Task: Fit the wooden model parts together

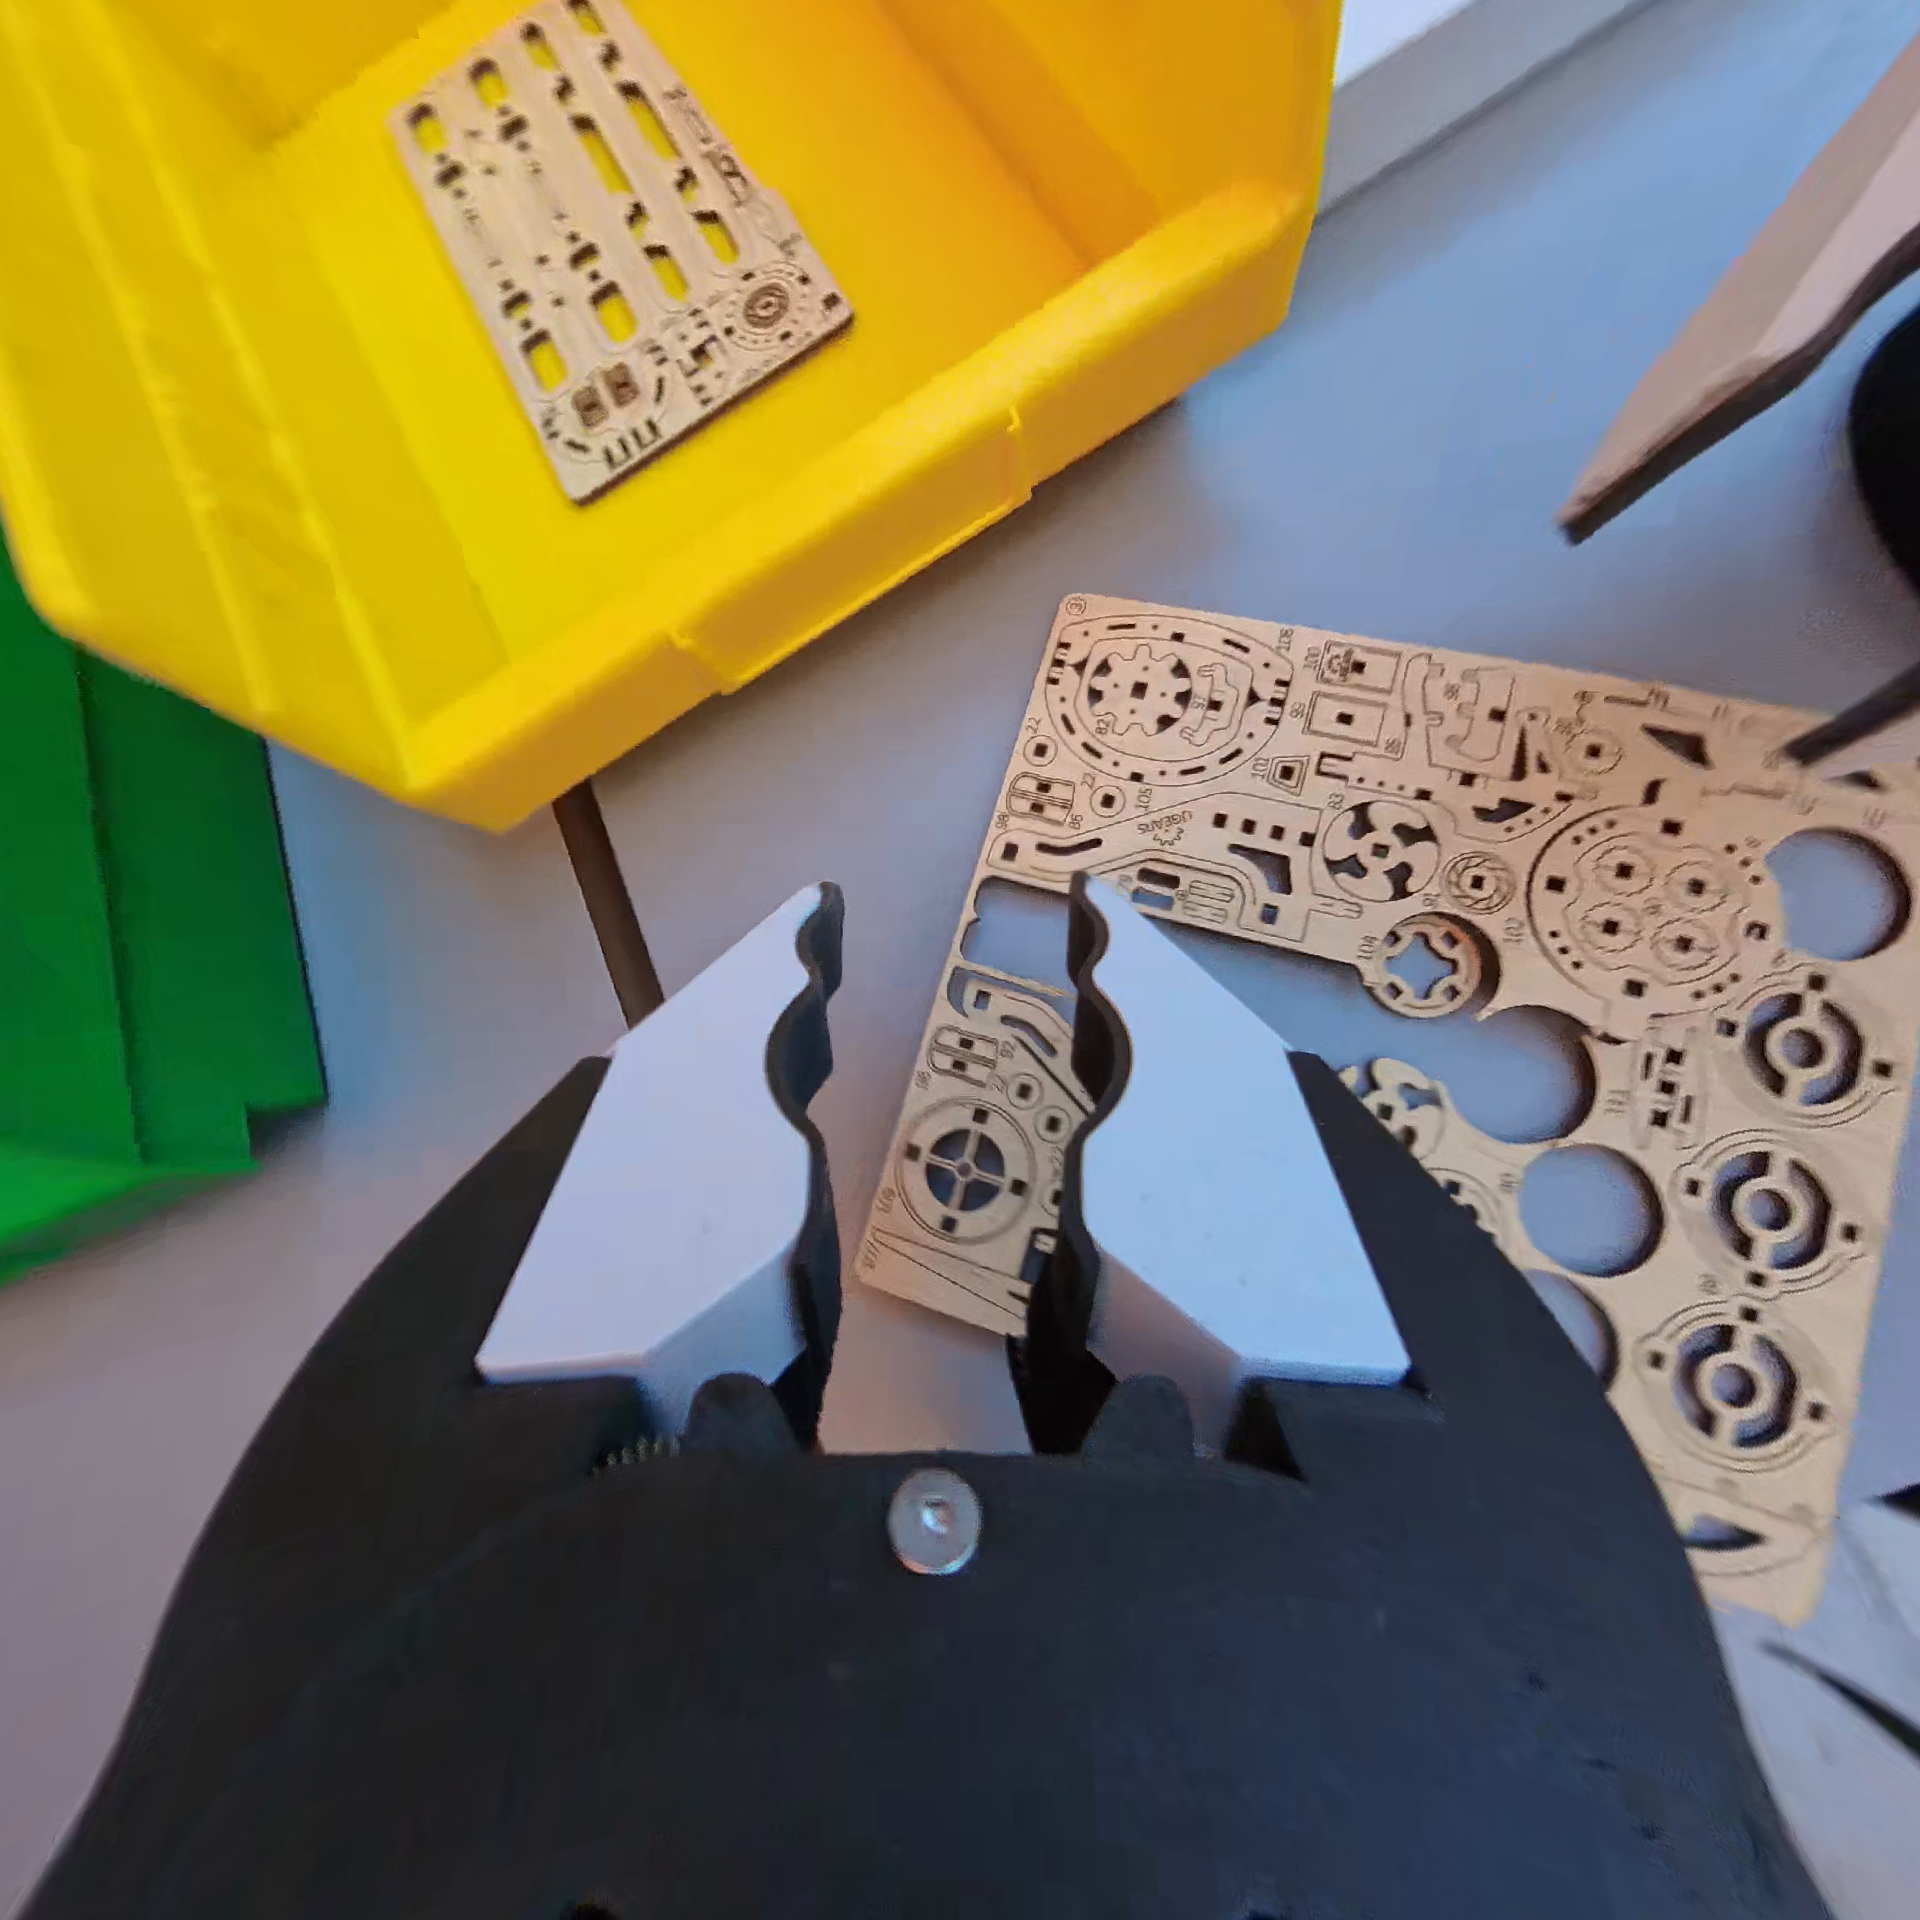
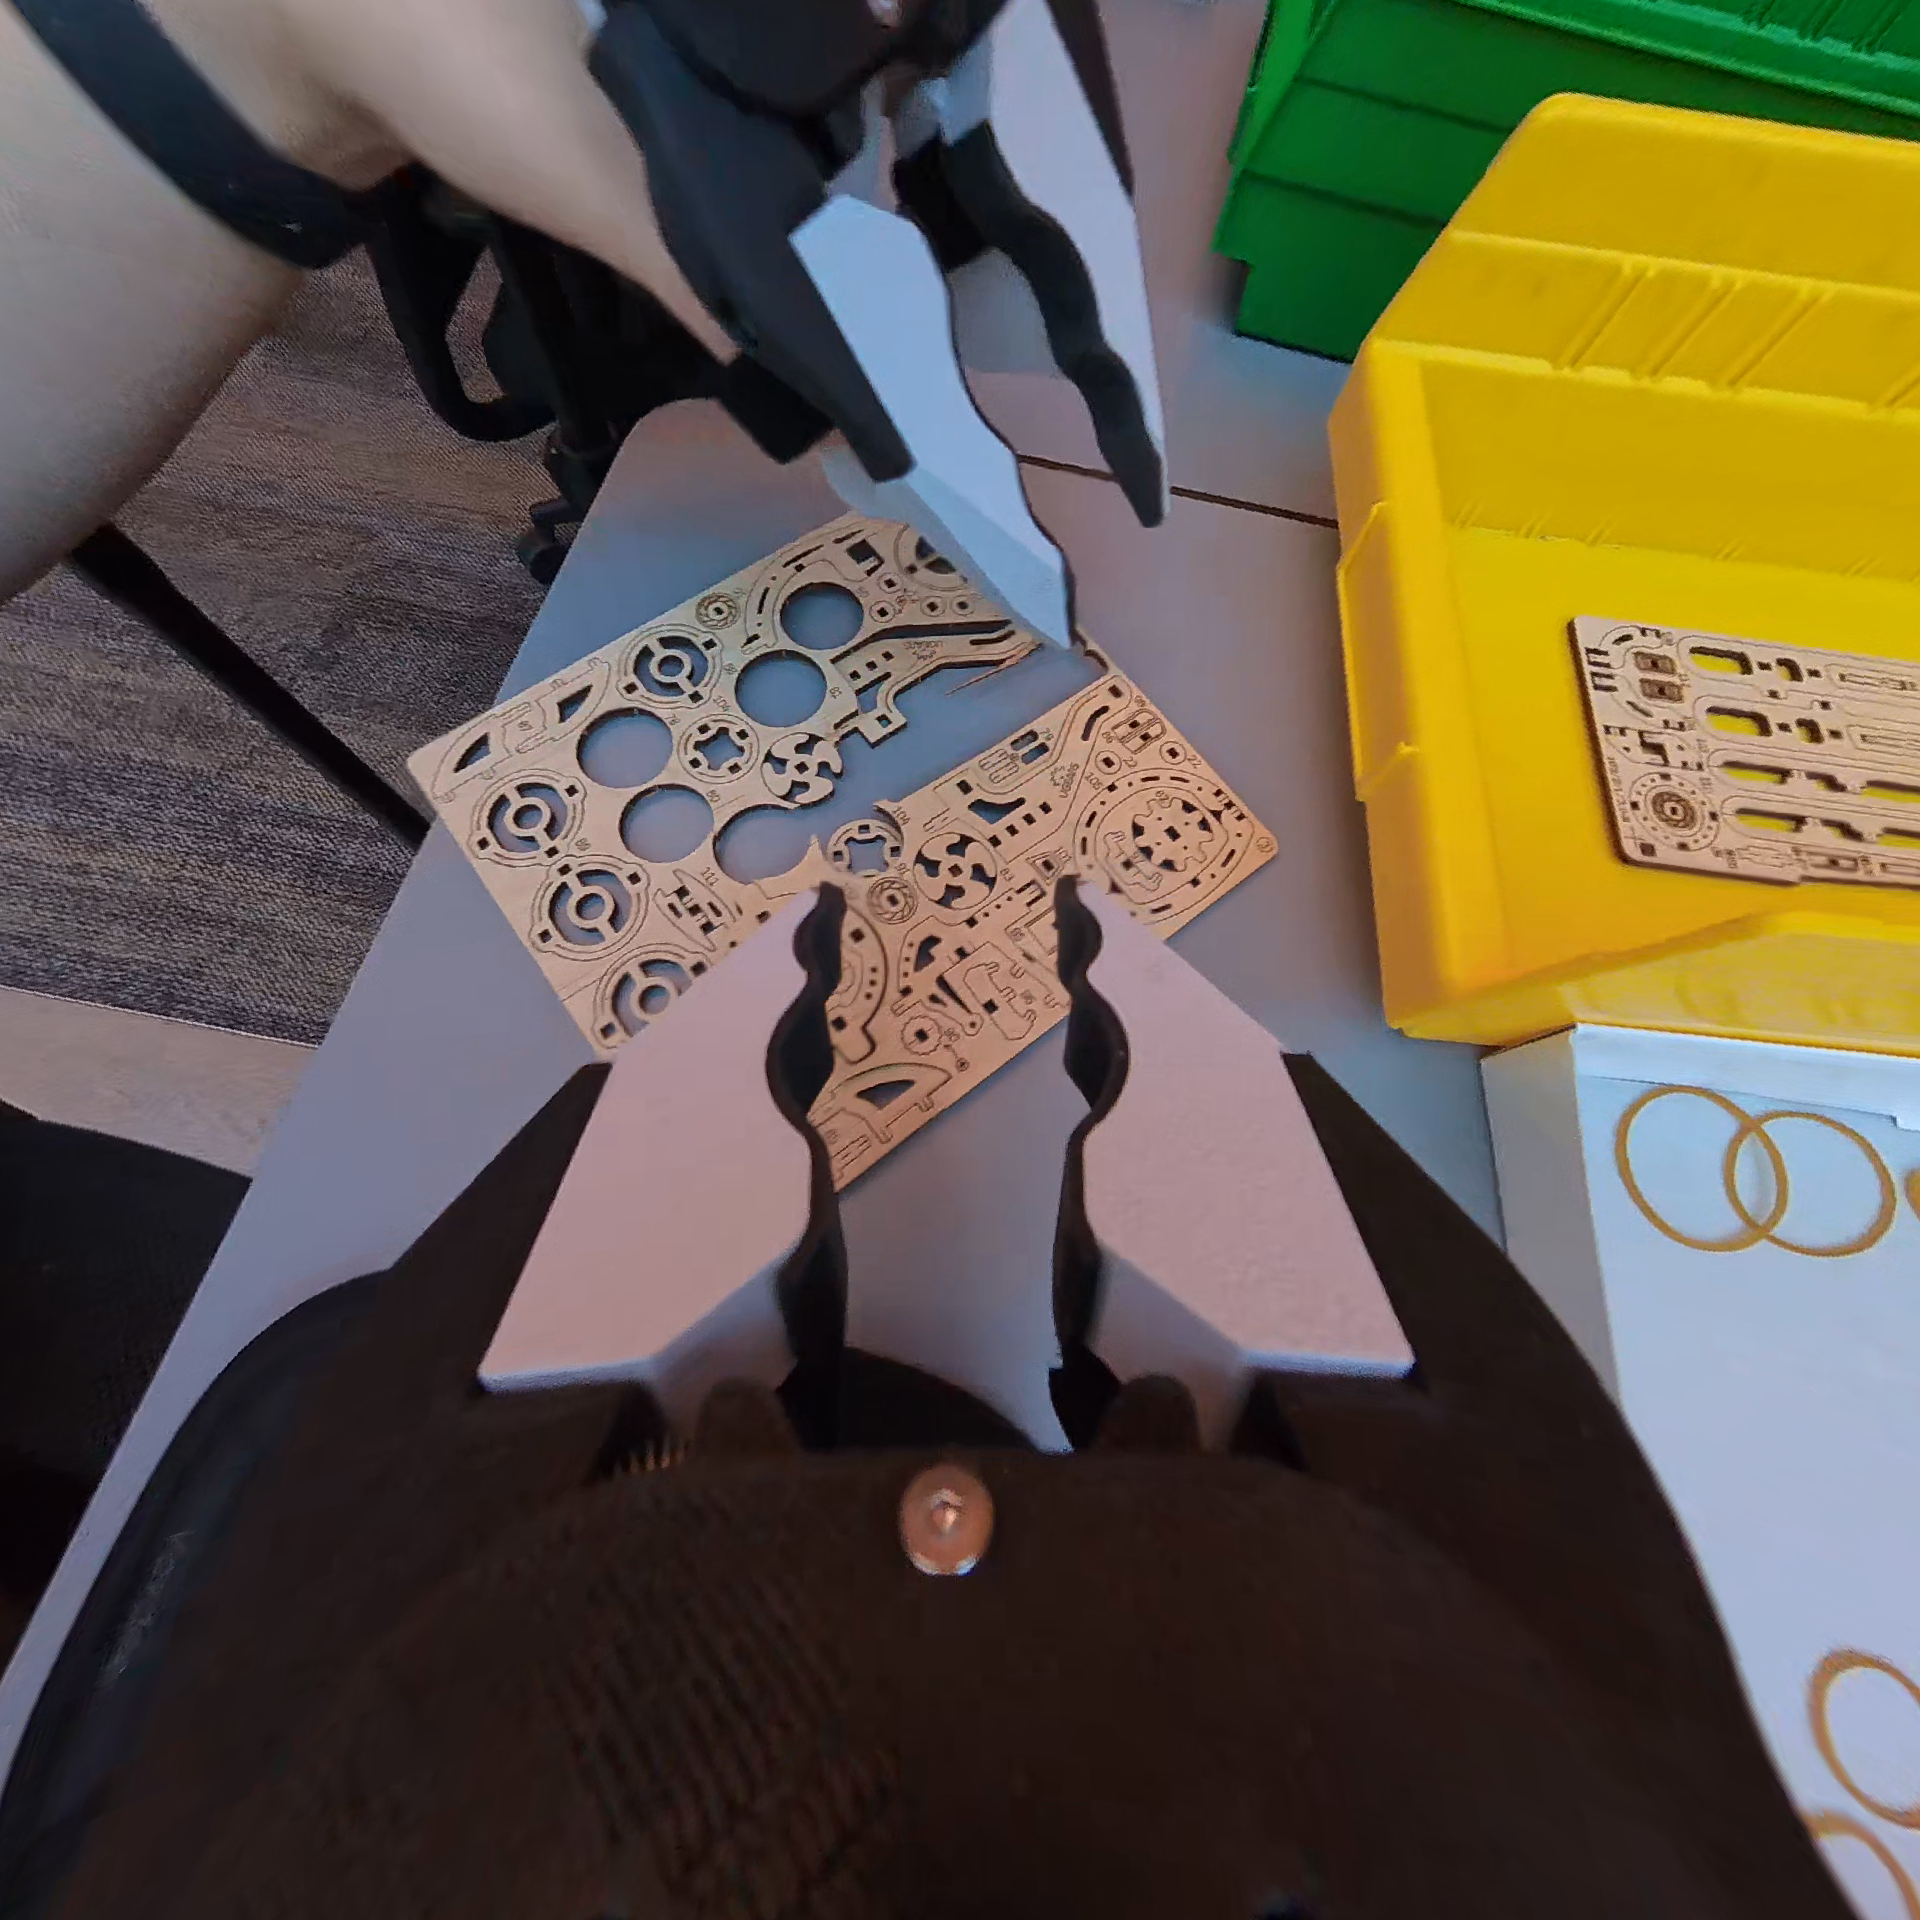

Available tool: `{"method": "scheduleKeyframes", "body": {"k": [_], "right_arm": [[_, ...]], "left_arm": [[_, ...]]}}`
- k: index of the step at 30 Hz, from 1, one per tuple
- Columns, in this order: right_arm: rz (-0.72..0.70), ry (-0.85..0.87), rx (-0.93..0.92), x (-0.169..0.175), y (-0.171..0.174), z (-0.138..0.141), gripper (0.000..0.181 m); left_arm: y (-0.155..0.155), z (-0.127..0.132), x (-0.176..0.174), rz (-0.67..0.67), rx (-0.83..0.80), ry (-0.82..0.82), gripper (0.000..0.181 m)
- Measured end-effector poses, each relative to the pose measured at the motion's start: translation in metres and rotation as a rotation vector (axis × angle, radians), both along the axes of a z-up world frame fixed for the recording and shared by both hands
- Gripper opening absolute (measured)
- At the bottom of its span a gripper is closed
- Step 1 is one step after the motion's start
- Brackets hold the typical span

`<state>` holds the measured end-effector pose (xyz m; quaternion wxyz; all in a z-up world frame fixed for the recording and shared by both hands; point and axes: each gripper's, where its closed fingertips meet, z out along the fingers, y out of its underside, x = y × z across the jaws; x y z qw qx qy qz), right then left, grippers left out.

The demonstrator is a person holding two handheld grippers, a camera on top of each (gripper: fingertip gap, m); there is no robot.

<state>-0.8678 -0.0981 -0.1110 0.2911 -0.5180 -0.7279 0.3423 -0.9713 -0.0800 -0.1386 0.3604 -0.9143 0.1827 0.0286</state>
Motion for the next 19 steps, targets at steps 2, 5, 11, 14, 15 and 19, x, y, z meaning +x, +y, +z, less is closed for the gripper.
{"method": "scheduleKeyframes", "body": {"k": [2, 5, 11, 14, 15, 19], "right_arm": [[0.006, 0.002, -0.009, 0.01, -0.005, 0.0, 0.041], [0.013, 0.009, -0.021, 0.023, -0.013, 0.003, 0.042], [0.031, 0.03, -0.016, 0.04, -0.024, 0.014, 0.042], [0.043, 0.035, -0.028, 0.047, -0.029, 0.016, 0.042], [0.048, 0.038, -0.044, 0.048, -0.032, 0.017, 0.042], [0.057, 0.049, -0.076, 0.051, -0.038, 0.019, 0.042]], "left_arm": [[0.006, -0.008, -0.002, -0.05, -0.055, 0.04, 0.038], [0.011, -0.019, -0.006, -0.074, -0.132, 0.037, 0.032], [0.013, -0.027, -0.007, -0.126, -0.195, -0.001, 0.031], [0.009, -0.031, -0.009, -0.127, -0.234, -0.007, 0.03], [0.008, -0.033, -0.01, -0.127, -0.246, -0.006, 0.03], [0.007, -0.034, -0.006, -0.145, -0.231, -0.069, 0.022]]}}
